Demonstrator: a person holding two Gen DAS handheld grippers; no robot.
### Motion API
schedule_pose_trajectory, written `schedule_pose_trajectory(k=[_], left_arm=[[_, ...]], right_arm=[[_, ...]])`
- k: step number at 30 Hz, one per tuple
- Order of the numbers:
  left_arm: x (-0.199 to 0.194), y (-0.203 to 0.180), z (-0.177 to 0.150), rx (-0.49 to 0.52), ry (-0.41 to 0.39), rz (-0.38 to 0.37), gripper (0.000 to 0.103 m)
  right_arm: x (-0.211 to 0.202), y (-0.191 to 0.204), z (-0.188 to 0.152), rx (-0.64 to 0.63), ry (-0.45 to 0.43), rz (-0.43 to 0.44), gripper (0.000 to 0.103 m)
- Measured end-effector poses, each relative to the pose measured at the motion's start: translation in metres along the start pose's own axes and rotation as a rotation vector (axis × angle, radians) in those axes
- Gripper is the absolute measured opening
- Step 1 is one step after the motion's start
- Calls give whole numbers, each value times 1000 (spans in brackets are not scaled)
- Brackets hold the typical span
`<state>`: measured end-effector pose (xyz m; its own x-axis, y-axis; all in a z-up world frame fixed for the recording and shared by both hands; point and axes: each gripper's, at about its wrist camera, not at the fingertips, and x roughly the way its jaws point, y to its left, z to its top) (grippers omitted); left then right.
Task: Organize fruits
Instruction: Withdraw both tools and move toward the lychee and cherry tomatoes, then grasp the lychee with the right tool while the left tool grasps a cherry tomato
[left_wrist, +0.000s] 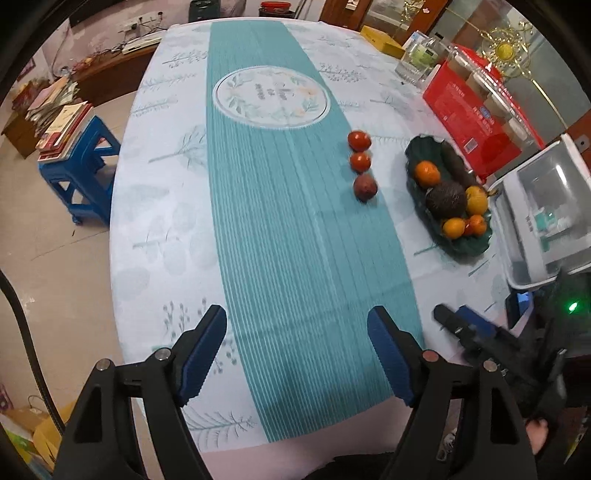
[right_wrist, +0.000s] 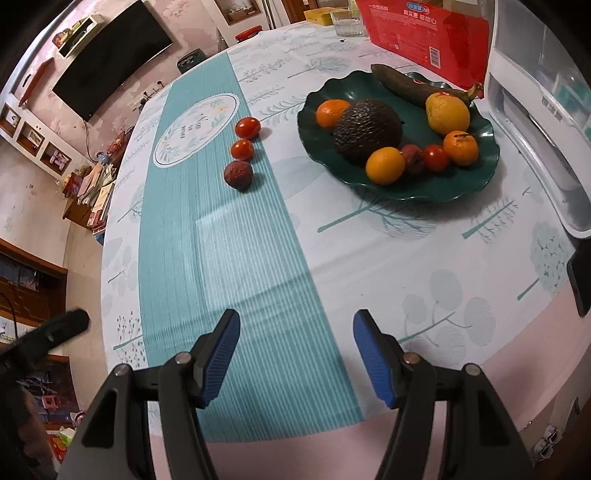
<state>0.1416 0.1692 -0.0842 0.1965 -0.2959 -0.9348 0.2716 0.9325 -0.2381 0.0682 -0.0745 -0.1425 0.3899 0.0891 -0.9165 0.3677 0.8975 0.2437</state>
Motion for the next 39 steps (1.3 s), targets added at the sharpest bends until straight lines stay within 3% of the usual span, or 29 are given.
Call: schedule_pose_trajectory(k=[10,21,30,39], left_arm=[[9,-3,78,41,41,18,77],[69,-32,169,85,35,0,77],[129,-53,205,101,29,-58,77],[170,-68,216,119,-13,-103,77]], right_arm=[[17,18,24,-22,-66,44,64],[56,35,72,-125,-172,62,64],[89,41,89,-252,-212,96,64],[109,48,93,-389,-212,94,63]])
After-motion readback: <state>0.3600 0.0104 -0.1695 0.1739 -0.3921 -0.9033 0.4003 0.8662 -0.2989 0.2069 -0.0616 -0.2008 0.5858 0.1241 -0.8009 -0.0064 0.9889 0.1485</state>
